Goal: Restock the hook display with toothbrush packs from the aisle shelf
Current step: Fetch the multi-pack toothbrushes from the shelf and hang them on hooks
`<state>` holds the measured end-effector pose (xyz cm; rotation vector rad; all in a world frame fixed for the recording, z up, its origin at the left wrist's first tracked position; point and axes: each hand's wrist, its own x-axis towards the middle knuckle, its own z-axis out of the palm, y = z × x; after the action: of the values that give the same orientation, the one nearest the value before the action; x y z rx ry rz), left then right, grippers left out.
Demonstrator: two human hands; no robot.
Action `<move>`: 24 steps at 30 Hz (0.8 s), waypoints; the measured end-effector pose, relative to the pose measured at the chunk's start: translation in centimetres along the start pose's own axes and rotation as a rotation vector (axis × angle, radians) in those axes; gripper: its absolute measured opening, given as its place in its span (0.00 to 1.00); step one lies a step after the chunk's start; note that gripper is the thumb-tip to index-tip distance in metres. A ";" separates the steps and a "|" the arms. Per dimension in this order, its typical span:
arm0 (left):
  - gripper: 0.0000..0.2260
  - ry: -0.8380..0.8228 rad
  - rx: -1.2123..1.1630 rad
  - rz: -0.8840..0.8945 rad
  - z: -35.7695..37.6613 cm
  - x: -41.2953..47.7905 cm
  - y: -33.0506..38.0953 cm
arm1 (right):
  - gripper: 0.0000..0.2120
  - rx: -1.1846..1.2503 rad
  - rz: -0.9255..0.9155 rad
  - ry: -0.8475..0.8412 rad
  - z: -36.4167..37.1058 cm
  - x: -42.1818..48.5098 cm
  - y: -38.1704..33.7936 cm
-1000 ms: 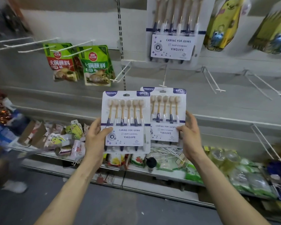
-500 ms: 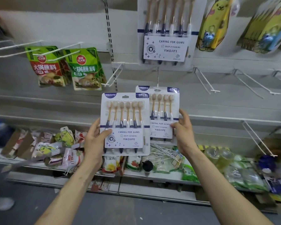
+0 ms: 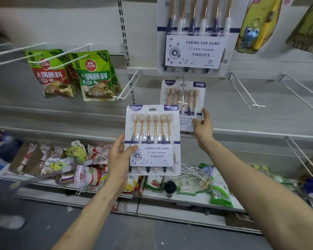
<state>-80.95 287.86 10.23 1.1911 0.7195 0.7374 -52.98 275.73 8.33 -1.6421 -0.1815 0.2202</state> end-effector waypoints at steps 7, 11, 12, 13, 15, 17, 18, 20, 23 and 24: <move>0.24 -0.006 -0.016 -0.031 -0.5 1.5 -1.1 | 0.28 -0.078 0.022 0.012 1.5 5.6 0.0; 0.22 -0.002 -0.009 -0.041 -1.1 1.7 -1.5 | 0.30 -0.135 0.025 0.007 1.6 6.5 0.0; 0.23 0.001 -0.010 -0.044 -1.2 1.7 -1.5 | 0.31 -0.148 0.036 0.015 1.6 6.3 -0.1; 0.23 -0.002 -0.008 -0.046 -1.3 1.7 -1.4 | 0.32 -0.170 0.046 0.037 1.5 6.0 0.0; 0.22 -0.011 -0.011 -0.038 -1.2 1.6 -1.2 | 0.34 -0.268 0.107 0.125 1.0 5.4 0.2; 0.20 -0.021 -0.022 -0.031 -0.8 1.3 -1.1 | 0.32 -0.299 0.139 0.159 0.4 4.1 0.4; 0.19 -0.026 -0.023 -0.028 -0.7 1.1 -1.0 | 0.30 -0.264 0.143 0.115 0.1 3.1 0.4; 0.19 -0.043 -0.017 -0.023 -0.3 0.5 -0.9 | 0.24 -0.069 0.153 -0.013 -0.4 -0.5 0.1; 0.20 -0.068 -0.025 0.000 0.3 0.2 -1.3 | 0.19 0.126 0.135 -0.247 -1.3 -7.1 -0.5; 0.20 -0.081 -0.019 0.006 0.6 0.0 -1.4 | 0.19 0.143 0.113 -0.295 -1.7 -9.2 -0.7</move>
<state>-80.29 287.27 8.96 1.1990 0.6403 0.6952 -61.47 271.88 9.46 -1.4734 -0.2904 0.5511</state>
